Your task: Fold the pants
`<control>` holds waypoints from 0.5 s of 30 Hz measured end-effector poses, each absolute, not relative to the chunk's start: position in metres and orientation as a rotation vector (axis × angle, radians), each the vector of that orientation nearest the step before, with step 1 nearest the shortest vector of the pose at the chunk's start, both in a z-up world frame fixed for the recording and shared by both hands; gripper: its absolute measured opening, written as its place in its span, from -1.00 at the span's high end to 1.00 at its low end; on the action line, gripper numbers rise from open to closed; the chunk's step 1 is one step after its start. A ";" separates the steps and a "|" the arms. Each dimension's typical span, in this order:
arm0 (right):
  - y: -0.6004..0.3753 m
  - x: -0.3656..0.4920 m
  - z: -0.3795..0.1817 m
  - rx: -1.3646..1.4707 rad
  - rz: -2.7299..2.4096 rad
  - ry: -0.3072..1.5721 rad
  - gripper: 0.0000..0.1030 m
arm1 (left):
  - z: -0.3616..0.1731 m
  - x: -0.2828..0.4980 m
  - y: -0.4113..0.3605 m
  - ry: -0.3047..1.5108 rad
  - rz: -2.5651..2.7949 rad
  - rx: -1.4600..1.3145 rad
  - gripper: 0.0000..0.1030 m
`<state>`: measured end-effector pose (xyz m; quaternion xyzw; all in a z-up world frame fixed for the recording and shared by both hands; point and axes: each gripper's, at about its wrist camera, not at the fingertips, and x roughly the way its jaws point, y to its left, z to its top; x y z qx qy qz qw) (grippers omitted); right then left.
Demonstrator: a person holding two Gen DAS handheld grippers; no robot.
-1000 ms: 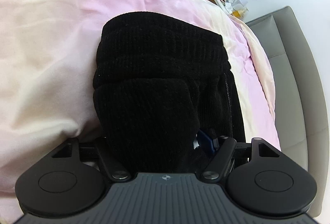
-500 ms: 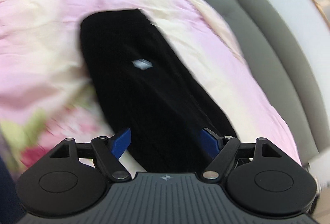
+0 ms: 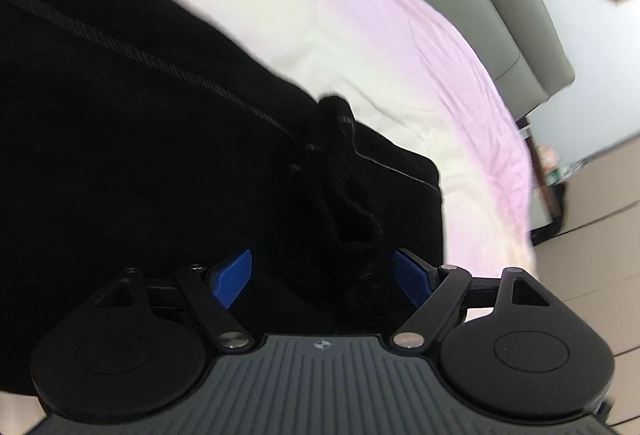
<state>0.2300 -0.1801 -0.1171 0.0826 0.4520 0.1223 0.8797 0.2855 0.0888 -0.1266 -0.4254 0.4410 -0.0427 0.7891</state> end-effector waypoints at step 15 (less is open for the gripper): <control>-0.182 0.220 -0.111 0.195 0.314 0.797 0.54 | -0.142 0.272 0.106 0.811 -0.112 -1.005 0.49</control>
